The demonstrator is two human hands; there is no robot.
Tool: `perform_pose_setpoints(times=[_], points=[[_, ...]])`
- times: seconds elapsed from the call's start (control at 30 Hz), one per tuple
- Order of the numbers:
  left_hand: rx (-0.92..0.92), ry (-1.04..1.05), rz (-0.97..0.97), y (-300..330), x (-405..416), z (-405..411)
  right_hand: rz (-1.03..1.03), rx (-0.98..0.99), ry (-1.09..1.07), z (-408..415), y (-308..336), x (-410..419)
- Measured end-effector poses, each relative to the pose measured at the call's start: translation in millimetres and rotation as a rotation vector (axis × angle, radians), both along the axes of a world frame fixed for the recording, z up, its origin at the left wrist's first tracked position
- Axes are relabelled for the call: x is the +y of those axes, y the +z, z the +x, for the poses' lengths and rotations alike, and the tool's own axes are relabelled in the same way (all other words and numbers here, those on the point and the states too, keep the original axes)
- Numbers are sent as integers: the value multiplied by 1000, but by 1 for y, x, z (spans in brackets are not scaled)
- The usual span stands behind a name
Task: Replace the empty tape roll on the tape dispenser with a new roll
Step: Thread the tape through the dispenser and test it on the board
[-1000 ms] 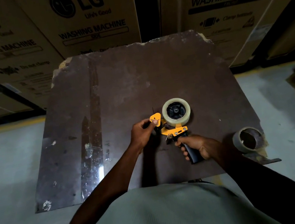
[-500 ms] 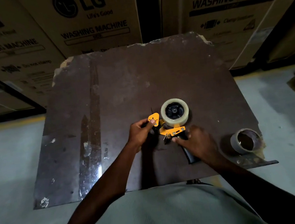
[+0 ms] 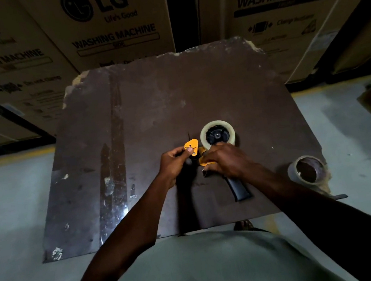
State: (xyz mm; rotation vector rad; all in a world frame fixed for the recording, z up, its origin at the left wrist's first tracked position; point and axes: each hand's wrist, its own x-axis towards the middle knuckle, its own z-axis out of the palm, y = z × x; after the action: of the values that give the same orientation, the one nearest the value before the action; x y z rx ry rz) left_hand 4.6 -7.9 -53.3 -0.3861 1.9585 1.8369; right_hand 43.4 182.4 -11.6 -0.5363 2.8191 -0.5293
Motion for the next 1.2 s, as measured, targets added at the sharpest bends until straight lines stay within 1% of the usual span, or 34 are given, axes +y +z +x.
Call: perform_pose_setpoints(times=[0.17,0.33,0.4,0.5,0.57,0.63,0.67,0.7,0.77,0.8,0.87,0.93,0.97,1.03,1.1,1.13,1.2], points=[[1,5,7,0,0,-1,-102,-17,-49,-4,-2,-5],[8,3,15,1,0,1,-94,52,-123,-2,-9,-9],[10,-2,13,2,0,1,-102,50,-173,0,-7,-12],[7,10,20,3,1,2,-56,46,-226,6,-3,-17],[16,8,25,3,2,2,-104,130,-373,22,-1,-17],[25,1,32,3,1,2,-160,222,-584,47,1,-10],[23,-1,37,3,0,2,-143,199,-664,58,0,-5],[21,-4,37,3,0,1,-130,116,-719,67,-2,2],[13,-4,33,5,0,2,-170,-203,-785,71,-12,16],[8,1,36,5,1,2,-242,-359,-791,71,-16,21],[3,2,33,6,2,3,-465,-618,-842,64,-25,28],[-5,6,26,7,3,3,-739,-866,-898,57,-33,28],[-13,11,23,8,4,3,-830,-972,-917,53,-32,25],[-35,24,27,10,4,3,-932,-1115,-919,48,-31,20],[-56,42,40,11,4,4,-1008,-1203,-934,46,-32,16],[-66,52,50,10,4,4,-1019,-1211,-947,47,-31,12],[-87,71,79,9,4,4,-988,-1137,-969,51,-29,6]])
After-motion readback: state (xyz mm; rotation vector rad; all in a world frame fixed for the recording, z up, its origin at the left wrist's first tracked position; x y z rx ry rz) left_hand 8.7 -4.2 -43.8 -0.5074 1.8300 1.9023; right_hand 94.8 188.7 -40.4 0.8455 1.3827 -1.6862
